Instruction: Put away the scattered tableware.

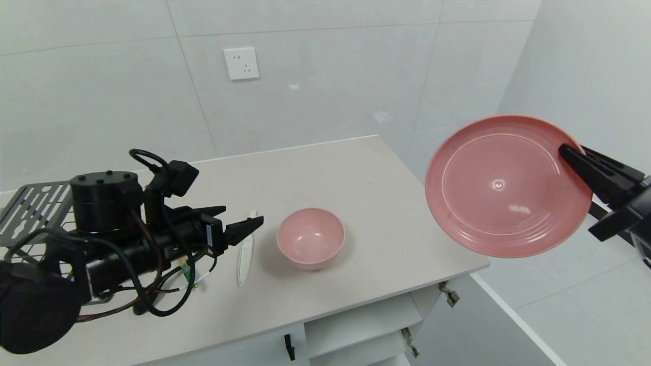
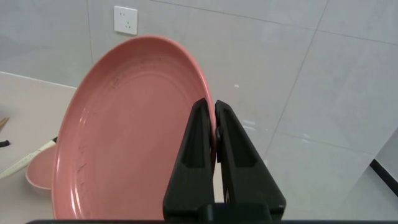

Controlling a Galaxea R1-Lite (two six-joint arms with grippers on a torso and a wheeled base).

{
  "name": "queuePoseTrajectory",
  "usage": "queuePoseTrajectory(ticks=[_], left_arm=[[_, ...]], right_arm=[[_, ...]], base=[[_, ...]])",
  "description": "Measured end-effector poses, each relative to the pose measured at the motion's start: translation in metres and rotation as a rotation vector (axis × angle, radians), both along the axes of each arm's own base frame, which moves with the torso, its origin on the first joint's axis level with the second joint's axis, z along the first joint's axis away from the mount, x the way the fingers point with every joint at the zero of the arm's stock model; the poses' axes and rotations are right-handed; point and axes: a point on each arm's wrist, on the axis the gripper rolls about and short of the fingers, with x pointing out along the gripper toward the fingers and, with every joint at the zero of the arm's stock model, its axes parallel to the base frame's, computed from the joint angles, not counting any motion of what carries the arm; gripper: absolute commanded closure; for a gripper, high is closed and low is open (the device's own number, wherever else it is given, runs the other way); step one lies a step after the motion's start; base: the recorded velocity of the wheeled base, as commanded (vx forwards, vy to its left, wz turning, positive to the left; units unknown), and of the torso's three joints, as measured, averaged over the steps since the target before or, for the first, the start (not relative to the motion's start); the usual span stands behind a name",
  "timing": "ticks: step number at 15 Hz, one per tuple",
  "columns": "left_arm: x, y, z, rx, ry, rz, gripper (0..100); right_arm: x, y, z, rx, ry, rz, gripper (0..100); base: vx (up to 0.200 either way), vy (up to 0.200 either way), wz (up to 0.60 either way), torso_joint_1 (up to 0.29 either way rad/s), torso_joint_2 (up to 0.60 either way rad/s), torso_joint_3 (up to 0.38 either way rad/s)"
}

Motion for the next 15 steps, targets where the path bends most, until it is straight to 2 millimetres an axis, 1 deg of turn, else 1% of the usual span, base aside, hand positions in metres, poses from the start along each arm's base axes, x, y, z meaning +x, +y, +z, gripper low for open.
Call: queuePoseTrajectory(ticks=[2,5,8,12,15], left_arm=[[0.014,-0.009,-0.013,0.014,0.036,-0.009,0],[0.038,-0.03,-0.022,0.02,0.048,-0.038,0],[0.057,-0.045,-0.031,0.038,0.054,-0.018,0],[0.071,-0.047,-0.05,0.04,0.093,-0.001,0],[0.078,-0.049,-0.058,0.031,0.103,0.006,0]], right_arm=[[0.0,0.002,0.0,0.0,0.001,0.013,100],[0.0,0.004,0.0,0.001,-0.001,0.021,100],[0.0,0.004,-0.001,0.001,0.002,0.022,100],[0.0,0.004,-0.002,0.0,0.007,0.022,100],[0.001,0.005,-0.004,-0.002,0.018,0.024,100]], base=[[0.0,0.0,0.0,0.0,0.0,0.0],[0.0,0.0,0.0,0.0,0.0,0.0],[0.0,0.0,0.0,0.0,0.0,0.0],[0.0,0.0,0.0,0.0,0.0,0.0],[0.0,0.0,0.0,0.0,0.0,0.0]])
